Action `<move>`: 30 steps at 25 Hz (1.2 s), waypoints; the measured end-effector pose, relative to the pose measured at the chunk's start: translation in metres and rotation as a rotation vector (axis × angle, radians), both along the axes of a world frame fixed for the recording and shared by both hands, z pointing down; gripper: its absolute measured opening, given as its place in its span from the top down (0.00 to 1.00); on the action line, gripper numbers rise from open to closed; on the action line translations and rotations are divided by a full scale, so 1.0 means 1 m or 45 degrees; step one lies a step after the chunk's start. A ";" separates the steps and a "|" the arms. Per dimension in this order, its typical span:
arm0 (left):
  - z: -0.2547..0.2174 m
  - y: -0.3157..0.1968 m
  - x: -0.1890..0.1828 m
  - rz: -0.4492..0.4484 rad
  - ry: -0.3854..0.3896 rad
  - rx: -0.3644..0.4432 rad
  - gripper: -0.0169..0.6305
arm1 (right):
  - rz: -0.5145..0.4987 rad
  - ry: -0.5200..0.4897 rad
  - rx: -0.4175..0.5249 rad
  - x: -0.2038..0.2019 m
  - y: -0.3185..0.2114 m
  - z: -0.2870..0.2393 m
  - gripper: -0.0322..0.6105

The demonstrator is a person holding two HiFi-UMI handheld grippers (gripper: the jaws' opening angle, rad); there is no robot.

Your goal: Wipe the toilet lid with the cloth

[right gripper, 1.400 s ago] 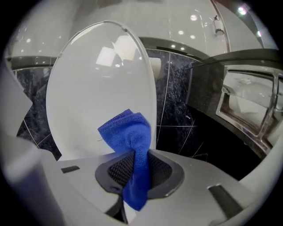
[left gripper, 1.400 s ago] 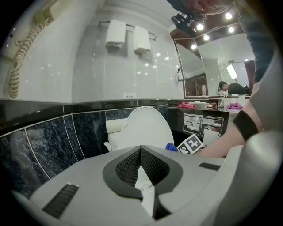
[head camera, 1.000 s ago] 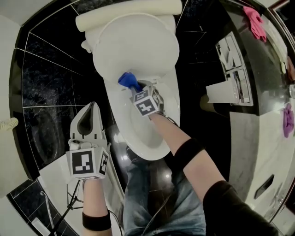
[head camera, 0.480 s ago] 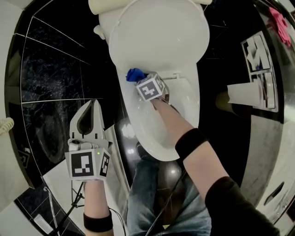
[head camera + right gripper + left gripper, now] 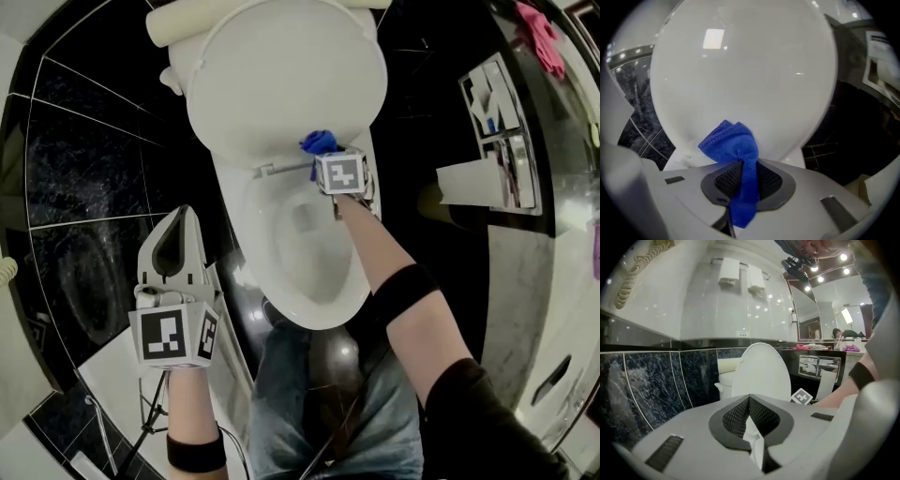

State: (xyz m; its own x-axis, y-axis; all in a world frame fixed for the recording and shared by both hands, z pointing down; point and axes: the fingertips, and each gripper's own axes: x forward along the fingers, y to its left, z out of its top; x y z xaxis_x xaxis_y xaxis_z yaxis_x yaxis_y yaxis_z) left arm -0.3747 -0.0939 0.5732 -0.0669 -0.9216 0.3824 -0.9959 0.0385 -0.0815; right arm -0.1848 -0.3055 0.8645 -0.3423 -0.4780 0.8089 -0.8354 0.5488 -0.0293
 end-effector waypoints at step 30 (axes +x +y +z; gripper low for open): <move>-0.200 0.066 0.087 -0.048 0.097 -0.028 0.97 | -0.325 -0.434 0.327 0.064 0.109 -0.400 0.80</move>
State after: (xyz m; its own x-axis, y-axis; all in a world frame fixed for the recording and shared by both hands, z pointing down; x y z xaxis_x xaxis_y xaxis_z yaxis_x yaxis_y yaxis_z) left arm -0.2876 -0.0277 0.3731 -0.0713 -0.9101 0.4082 -0.9972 0.0750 -0.0069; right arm -0.1210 -0.1961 0.4649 -0.6989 -0.5137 0.4977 -0.6401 0.7597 -0.1147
